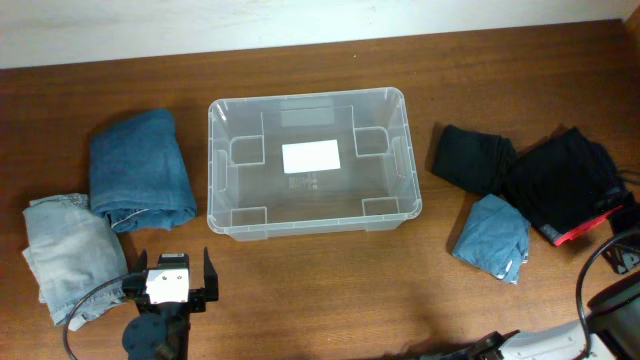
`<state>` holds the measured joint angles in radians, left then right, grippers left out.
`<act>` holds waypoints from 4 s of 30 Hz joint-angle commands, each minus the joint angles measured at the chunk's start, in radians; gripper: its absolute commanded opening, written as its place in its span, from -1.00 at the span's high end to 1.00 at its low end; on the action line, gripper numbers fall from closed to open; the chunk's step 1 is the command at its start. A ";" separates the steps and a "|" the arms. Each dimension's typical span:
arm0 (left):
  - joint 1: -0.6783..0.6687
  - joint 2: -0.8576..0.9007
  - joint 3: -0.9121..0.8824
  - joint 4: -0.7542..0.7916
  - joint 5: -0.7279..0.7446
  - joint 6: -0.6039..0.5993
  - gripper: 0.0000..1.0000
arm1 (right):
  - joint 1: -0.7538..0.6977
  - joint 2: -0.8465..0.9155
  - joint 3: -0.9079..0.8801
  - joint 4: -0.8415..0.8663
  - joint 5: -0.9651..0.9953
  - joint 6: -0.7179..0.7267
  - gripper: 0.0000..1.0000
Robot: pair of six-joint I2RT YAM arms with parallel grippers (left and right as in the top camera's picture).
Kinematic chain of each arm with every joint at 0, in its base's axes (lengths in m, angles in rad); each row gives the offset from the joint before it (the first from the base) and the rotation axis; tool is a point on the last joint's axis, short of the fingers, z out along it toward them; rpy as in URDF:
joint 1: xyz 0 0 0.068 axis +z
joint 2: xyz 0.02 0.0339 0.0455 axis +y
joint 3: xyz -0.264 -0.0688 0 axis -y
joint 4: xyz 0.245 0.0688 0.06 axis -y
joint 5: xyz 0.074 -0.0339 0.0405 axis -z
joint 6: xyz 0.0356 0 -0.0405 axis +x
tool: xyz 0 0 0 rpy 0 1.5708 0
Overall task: Pack container
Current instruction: 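Reach the right gripper to the black red-trimmed garment and grasp it, then carry the black garment into the bin and release it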
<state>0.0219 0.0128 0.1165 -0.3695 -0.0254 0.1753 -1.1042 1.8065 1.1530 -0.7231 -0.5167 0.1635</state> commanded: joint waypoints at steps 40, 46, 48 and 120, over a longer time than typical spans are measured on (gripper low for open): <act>0.001 -0.007 -0.005 0.002 0.007 -0.001 -0.99 | 0.011 0.270 0.014 -0.048 -0.074 0.006 0.84; 0.001 -0.007 -0.005 0.002 0.008 -0.001 -0.99 | 0.029 -0.078 0.016 -0.085 -0.146 0.007 0.92; 0.001 -0.007 -0.005 0.002 0.008 -0.001 -0.99 | 0.054 -0.221 0.020 -0.085 -0.213 0.014 0.92; 0.001 -0.007 -0.005 0.002 0.007 -0.001 -0.99 | 1.474 0.011 0.277 0.194 0.057 0.240 -0.11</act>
<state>0.0219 0.0109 0.1162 -0.3695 -0.0254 0.1753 0.3782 1.9068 1.3331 -0.4683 -0.6056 0.3744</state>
